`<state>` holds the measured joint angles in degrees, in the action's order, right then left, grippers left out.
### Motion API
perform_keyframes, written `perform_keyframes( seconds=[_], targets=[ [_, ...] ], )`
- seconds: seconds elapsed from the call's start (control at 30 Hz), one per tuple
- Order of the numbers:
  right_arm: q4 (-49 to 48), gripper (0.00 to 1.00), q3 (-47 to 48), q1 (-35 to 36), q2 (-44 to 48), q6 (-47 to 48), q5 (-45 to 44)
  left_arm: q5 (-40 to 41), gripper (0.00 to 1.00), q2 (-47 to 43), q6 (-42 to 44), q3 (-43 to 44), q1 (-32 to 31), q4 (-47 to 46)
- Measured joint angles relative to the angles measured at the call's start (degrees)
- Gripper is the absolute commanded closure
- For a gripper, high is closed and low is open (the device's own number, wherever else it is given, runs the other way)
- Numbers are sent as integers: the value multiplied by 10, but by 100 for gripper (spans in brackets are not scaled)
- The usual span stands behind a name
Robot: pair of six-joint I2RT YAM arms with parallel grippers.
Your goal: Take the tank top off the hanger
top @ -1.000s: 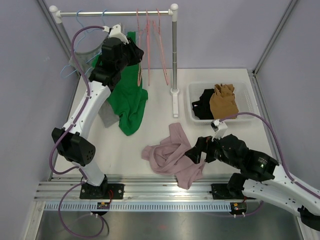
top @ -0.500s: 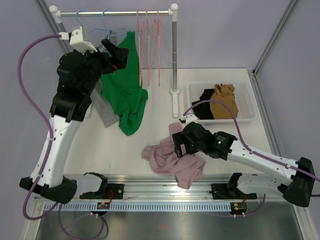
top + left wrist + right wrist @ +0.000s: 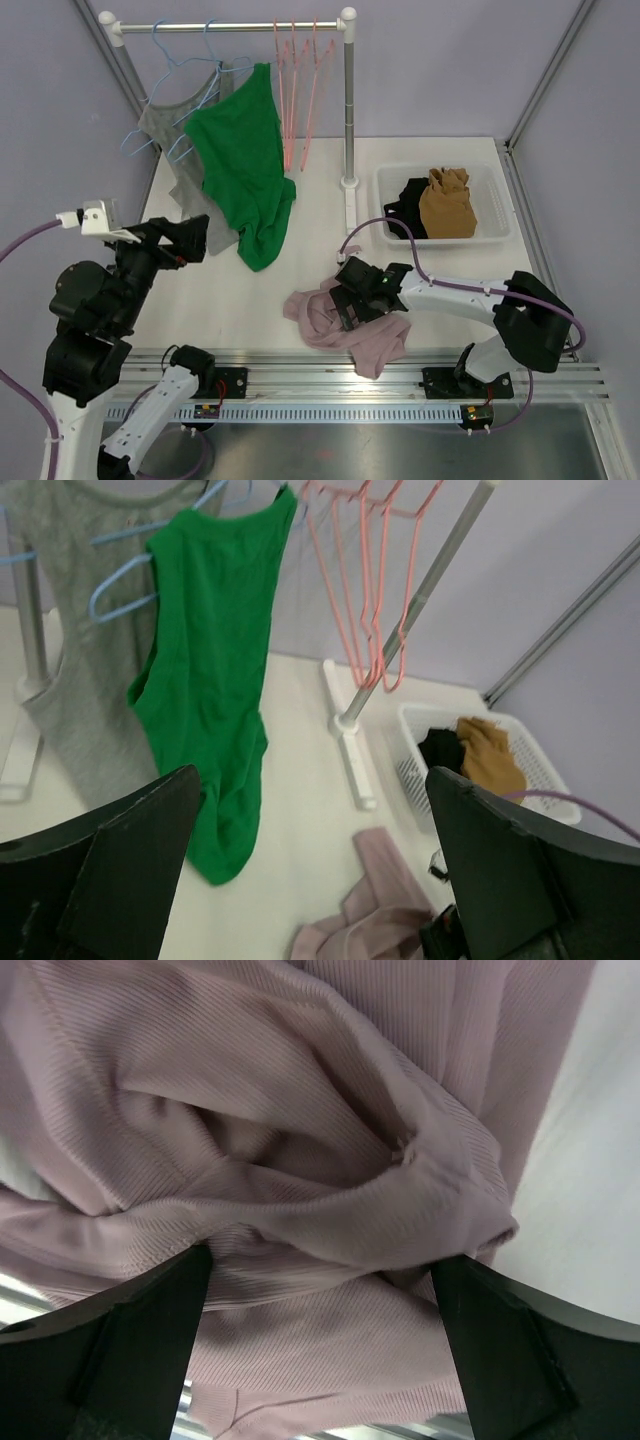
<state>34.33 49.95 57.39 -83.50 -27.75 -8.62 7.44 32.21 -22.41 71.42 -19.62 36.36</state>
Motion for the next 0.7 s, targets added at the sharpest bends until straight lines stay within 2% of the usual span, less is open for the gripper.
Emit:
perform_keyframes(
  seconds=[0.07, 0.17, 0.2, 0.23, 0.27, 0.3, 0.37, 0.43, 0.57, 0.7],
  targets=[
    [-11, 0, -5, 0, -24, -4, 8, 2, 1, -26, 7, -27, 0, 21],
    [-25, 17, -6, 0, -59, -10, 6, 3, 1, -52, 20, -67, 0, 44],
    [-25, 35, -2, 0, -64, -11, 5, 2, 1, -57, 24, -77, 0, 49],
    [-26, 48, 2, 0, -69, -12, 6, 2, 1, -65, 31, -92, 0, 55],
    [-29, 56, 6, 0, -75, -12, 7, 3, 1, -69, 35, -101, 0, 60],
    [-32, 73, 10, 1, -80, -14, 8, 4, 1, -76, 39, -113, 0, 63],
    [-39, 89, 17, 1, -86, -13, 12, 9, 1, -87, 45, -137, 0, 74],
    [-39, 100, 22, 1, -88, -13, 14, 14, 1, -101, 49, -161, 0, 76],
    [-25, 100, 33, 2, -86, -10, 12, 26, 1, -132, 50, -205, 0, 73],
    [30, 100, 77, 4, -58, -2, -13, 48, 1, -157, 50, -247, 0, 59]
  ],
)
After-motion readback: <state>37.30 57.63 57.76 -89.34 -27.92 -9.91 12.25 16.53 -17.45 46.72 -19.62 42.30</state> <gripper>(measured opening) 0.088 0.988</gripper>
